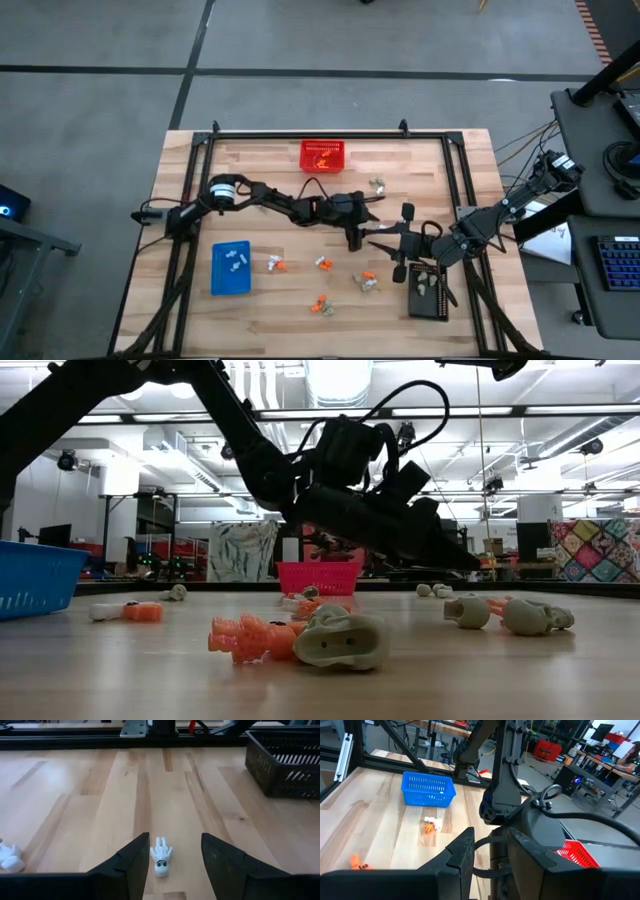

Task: Sort Halloween decoration
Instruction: Put the white skeleton toy into the blue bin

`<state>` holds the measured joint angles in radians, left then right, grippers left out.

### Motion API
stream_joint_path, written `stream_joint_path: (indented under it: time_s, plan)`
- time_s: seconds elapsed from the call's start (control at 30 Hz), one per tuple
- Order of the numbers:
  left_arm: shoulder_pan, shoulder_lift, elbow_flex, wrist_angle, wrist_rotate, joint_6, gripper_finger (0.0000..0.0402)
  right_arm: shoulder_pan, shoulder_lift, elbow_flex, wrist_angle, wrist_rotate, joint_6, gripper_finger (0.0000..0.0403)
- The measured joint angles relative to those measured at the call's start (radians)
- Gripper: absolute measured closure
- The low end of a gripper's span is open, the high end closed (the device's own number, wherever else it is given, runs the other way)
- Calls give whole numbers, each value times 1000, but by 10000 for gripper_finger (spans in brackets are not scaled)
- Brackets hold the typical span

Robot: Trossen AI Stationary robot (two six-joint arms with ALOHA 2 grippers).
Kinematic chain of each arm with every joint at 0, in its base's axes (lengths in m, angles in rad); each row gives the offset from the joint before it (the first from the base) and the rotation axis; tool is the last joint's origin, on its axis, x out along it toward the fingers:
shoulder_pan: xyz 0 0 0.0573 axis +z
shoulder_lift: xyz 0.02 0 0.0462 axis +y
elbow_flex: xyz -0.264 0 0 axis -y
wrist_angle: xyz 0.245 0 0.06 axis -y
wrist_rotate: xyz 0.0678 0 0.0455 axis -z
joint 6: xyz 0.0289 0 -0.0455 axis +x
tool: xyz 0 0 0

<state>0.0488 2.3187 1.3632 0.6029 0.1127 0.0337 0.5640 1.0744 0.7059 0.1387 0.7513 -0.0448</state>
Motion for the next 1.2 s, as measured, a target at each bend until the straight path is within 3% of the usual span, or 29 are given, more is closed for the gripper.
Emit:
stream_joint_path:
  time_s: [0.17,0.33,0.53,1.2]
  plan:
    - [-2,34,0,60,-1,-34,239,-2,0,0,-4,0,0,296]
    - [0,43,0,45,-88,-16,239,-2,0,0,-5,0,0,296]
    - [0,43,0,48,-44,50,239,-2,0,0,-5,0,-4,296]
    - [-11,52,0,61,-61,54,239,-2,0,0,-6,0,7,296]
